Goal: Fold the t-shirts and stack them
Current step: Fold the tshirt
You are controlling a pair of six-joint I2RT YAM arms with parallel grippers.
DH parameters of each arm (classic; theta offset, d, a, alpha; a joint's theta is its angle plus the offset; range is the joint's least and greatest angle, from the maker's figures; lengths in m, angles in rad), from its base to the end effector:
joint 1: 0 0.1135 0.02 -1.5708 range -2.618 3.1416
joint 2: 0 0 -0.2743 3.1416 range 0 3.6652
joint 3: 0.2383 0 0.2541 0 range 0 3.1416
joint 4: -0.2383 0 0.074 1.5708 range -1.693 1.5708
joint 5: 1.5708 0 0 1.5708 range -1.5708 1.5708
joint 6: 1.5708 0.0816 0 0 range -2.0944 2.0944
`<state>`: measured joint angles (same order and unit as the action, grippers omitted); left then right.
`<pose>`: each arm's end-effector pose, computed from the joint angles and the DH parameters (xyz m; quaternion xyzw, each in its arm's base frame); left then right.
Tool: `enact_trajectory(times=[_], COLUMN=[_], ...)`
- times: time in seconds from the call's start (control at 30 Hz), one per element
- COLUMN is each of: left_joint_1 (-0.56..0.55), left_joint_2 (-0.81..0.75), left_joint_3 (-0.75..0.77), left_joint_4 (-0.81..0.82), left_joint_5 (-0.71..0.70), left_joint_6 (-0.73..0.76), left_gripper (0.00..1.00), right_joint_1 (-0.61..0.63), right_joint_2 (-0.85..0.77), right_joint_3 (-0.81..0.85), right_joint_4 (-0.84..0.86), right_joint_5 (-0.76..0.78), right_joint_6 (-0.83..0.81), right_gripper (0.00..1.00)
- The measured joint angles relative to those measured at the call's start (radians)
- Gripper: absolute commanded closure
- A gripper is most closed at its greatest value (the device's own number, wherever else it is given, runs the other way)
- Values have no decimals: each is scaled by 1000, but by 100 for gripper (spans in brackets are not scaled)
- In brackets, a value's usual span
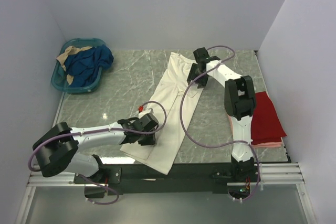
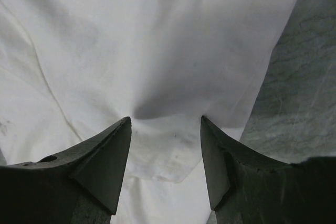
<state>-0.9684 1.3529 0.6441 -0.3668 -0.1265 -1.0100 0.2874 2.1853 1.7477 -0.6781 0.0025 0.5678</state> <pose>0.1563 -0.2091 0.1298 -0.0356 0.9670 -0.1707 0.1856 0.4753 0.1403 0.1475 0.1364 0.9646 0.0924 0.2058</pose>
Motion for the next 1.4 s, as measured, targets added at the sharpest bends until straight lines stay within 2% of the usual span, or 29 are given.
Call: enact_trajectory(times=[0.2, 0.5, 0.7, 1.03, 1.23, 1.4], left_joint_1=[-7, -18, -21, -47, -55, -62], left_joint_2=[13, 112, 229, 397, 373, 291], left_joint_3=[-13, 40, 128, 268, 255, 194], left_joint_4=[42, 124, 185, 284, 263, 216], left_joint_5=[35, 97, 138, 191, 172, 154], left_joint_6=[-9, -56, -118, -225, -224, -203], left_gripper=[70, 70, 71, 71, 69, 66], right_joint_1=[-2, -9, -35, -96, -102, -102], right_joint_2=[83, 261, 367, 394, 394, 388], right_joint_3=[102, 406, 597, 636, 632, 623], right_joint_4=[-34, -140, -180, -115, -91, -82], right_joint_5=[16, 21, -13, -95, -109, -108], right_joint_6=[-6, -39, -69, -98, -111, -113], right_gripper=[38, 38, 37, 35, 33, 33])
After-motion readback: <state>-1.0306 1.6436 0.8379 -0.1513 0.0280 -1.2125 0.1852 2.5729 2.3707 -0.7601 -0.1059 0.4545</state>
